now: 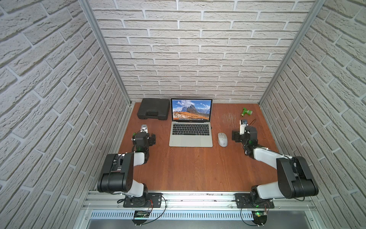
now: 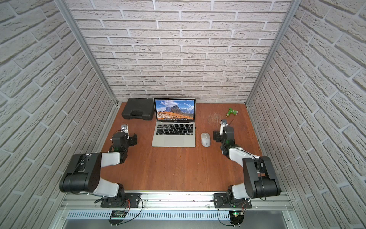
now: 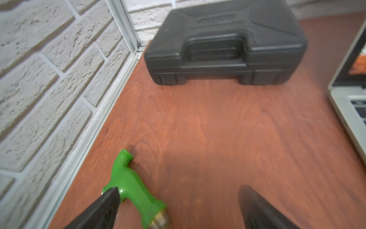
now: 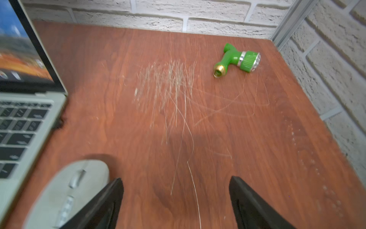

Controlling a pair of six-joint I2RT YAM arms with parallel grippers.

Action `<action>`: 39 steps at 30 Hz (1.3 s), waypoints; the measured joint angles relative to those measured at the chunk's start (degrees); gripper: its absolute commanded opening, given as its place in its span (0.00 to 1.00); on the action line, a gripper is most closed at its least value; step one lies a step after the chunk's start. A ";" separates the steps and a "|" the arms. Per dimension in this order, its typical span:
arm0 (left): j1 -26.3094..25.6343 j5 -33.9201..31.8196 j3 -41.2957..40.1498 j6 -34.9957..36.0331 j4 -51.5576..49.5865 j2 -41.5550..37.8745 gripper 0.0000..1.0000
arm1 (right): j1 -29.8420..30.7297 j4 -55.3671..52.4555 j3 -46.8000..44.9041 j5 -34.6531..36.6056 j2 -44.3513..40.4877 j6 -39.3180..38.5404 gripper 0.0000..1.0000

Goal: Remove the wireless mouse receiver from the laptop
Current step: Pick up the mouse from the center of the board.

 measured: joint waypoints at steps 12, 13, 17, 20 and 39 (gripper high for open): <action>-25.88 3.37 19.45 -14.56 -22.47 -3.61 0.98 | 19.85 -37.18 16.61 6.56 4.37 13.40 0.91; -26.34 3.74 19.45 -15.39 -23.96 -2.32 0.99 | 19.71 -39.76 17.11 7.65 6.10 14.62 0.91; -26.67 3.98 19.37 -17.49 -27.19 -0.24 0.98 | 18.97 -46.27 21.84 10.58 12.24 17.84 0.92; -26.99 3.96 18.93 -18.60 -27.15 -0.55 0.98 | 18.38 -47.04 24.79 11.04 16.50 18.80 0.92; -27.36 3.19 15.39 -19.65 -26.60 -3.39 0.99 | 17.05 -44.54 27.67 6.43 26.38 20.65 0.48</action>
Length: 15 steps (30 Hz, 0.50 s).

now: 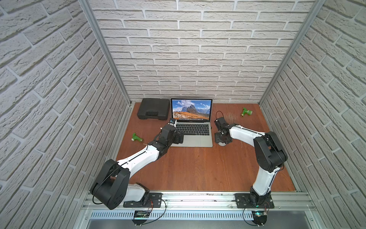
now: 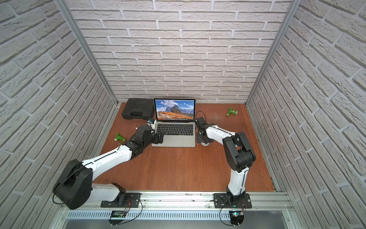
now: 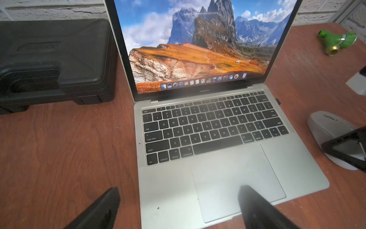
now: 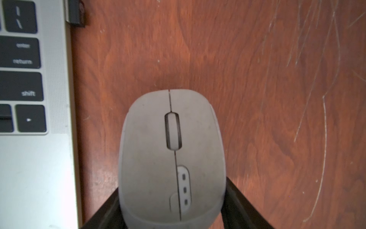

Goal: Remove the wireless mouse receiver from the laptop
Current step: Pick up the mouse from the center of the board.

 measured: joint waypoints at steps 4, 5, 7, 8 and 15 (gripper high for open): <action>0.00 0.35 -1.81 2.34 2.43 -1.03 0.99 | -0.26 0.22 -1.84 -1.60 -1.90 -1.92 0.37; 0.00 0.79 -2.99 3.26 3.78 -1.77 0.99 | -0.39 -0.09 -2.40 -2.82 -2.89 -2.82 0.36; 0.00 3.48 -7.45 6.80 9.03 -4.35 0.99 | -0.50 -1.22 -3.30 -7.50 -6.32 -5.70 0.36; 0.02 5.18 -10.03 8.48 11.91 -5.77 0.99 | -0.57 -1.64 -3.56 -10.60 -8.17 -7.13 0.36; -0.35 20.81 -18.38 22.86 24.68 -8.35 0.99 | 3.34 -2.89 -2.03 -48.61 -20.83 -13.62 0.36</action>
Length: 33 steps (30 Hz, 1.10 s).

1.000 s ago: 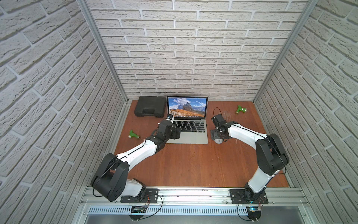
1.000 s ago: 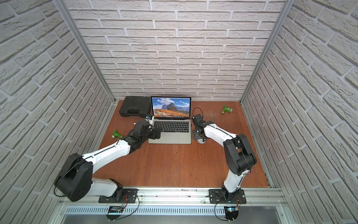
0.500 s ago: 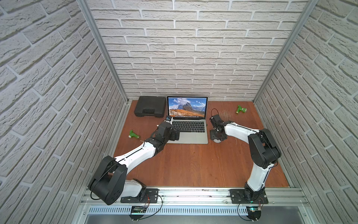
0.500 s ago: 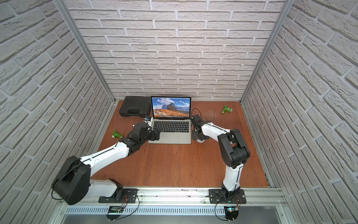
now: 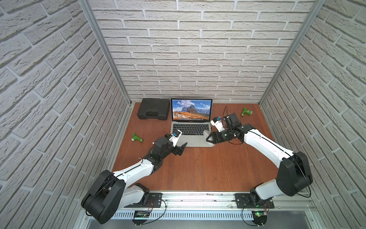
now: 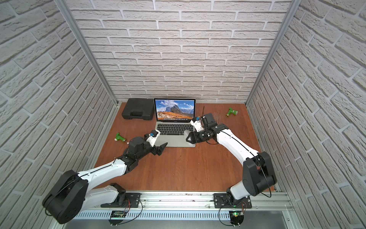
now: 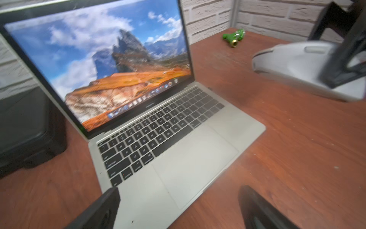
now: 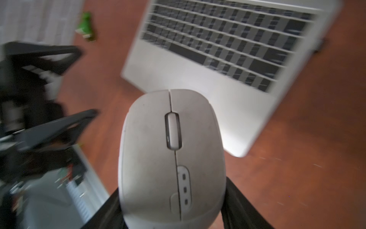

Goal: Remove the wireless mouse receiver from the laptop
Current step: Pick up the mouse from the center of the board.

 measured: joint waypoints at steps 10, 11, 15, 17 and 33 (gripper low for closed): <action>-1.97 13.60 1.90 8.63 1.97 2.47 0.99 | 10.60 -5.81 2.80 -24.92 5.05 -5.42 0.35; -2.38 14.53 2.08 8.81 1.66 2.34 0.98 | 10.23 -6.71 3.43 -25.83 5.42 -6.05 0.34; -4.20 17.38 2.95 8.87 -0.52 0.46 0.94 | 7.98 -7.23 4.17 -28.70 5.05 -6.34 0.32; -4.33 18.05 2.93 8.22 -0.74 -1.92 0.94 | 5.88 -6.75 3.48 -29.75 4.09 -6.01 0.32; 0.26 35.91 6.47 1.66 -1.16 -5.22 0.95 | 1.99 -17.00 6.16 -36.30 11.56 -16.11 0.31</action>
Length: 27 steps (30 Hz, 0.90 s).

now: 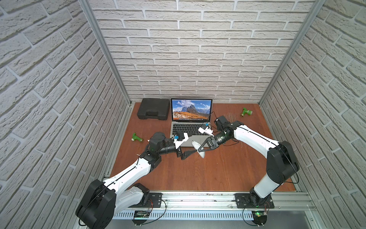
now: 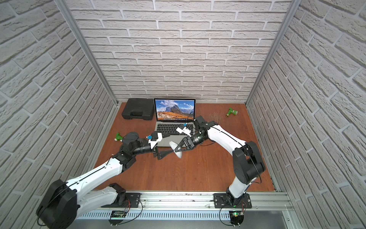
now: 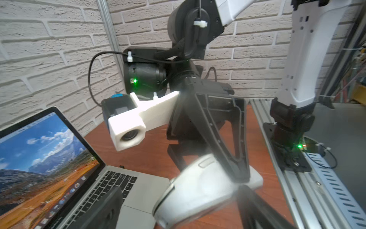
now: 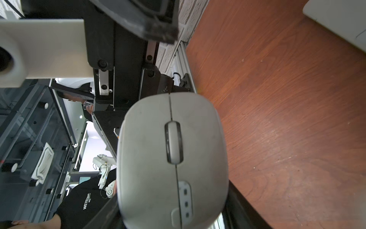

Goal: Remove the wireless mouse receiver from the laptop
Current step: Pick up the mouse from the center of the board.

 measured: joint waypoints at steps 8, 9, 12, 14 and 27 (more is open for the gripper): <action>-0.79 7.67 3.02 -0.92 -0.07 5.46 0.91 | -0.04 -22.34 9.25 -0.48 8.15 -18.29 0.30; -1.25 8.39 3.43 -1.11 0.09 5.88 0.90 | -0.04 -26.80 11.37 -0.37 9.94 -22.95 0.28; -2.36 9.35 4.13 -1.84 1.14 7.48 0.85 | 0.00 -33.42 15.08 -0.55 14.23 -28.92 0.26; -2.97 9.35 4.39 -2.38 1.62 8.48 0.79 | 0.11 -35.91 15.17 -0.55 15.82 -30.67 0.28; -4.07 8.92 4.96 -3.02 2.62 9.22 0.66 | -3.82 -40.96 15.02 -0.72 15.87 -32.89 0.29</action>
